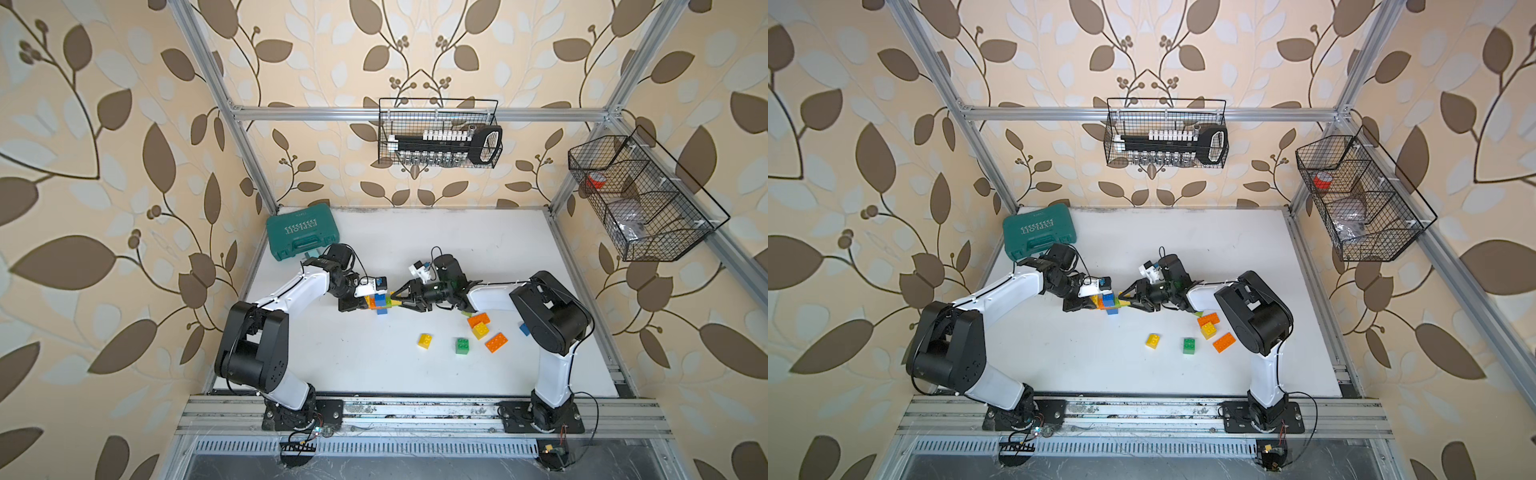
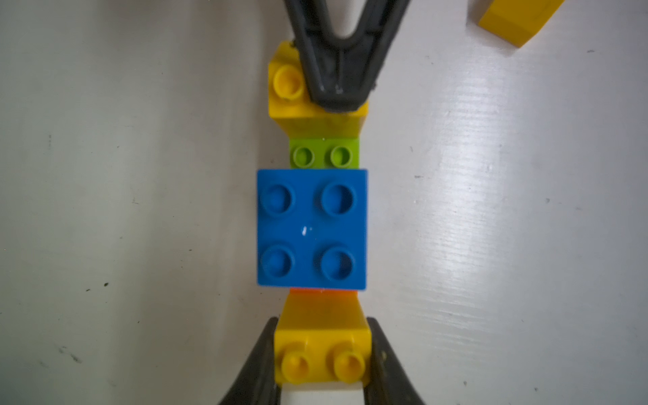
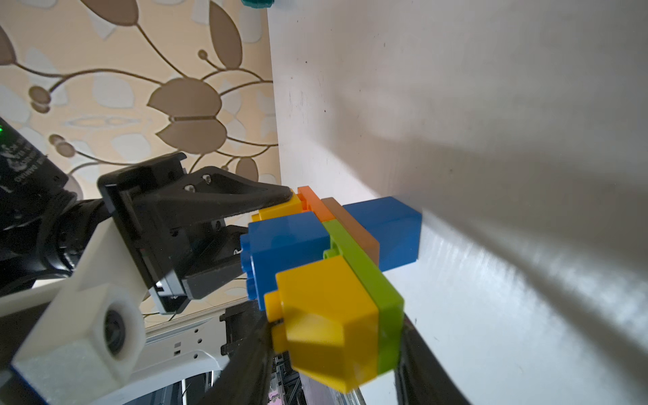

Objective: Assemble a fork with lego
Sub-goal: Assemble the lego brick with the lego brick.

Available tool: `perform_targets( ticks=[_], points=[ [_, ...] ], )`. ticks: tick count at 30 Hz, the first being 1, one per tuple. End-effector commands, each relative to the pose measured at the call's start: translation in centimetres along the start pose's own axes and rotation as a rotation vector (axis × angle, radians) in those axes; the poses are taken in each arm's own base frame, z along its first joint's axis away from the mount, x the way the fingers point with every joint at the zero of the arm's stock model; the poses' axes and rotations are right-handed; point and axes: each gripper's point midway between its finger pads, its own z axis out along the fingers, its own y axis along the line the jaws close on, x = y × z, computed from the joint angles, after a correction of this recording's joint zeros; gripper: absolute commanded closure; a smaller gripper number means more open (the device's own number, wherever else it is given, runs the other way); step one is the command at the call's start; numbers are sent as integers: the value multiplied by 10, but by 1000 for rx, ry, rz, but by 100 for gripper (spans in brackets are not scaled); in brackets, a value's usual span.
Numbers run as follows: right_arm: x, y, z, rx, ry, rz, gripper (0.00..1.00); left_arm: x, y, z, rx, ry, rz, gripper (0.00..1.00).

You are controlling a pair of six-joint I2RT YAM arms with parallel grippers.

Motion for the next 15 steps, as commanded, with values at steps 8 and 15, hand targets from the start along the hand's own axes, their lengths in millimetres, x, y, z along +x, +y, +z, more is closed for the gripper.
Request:
perform_targets(
  ticks=[8, 15],
  points=[
    [9, -28, 5, 46, 22, 63, 50, 36, -26, 25, 79, 142, -90, 100],
    [10, -31, 4, 44, 22, 71, 50, 29, -18, 21, 37, 115, -107, 100]
  ],
)
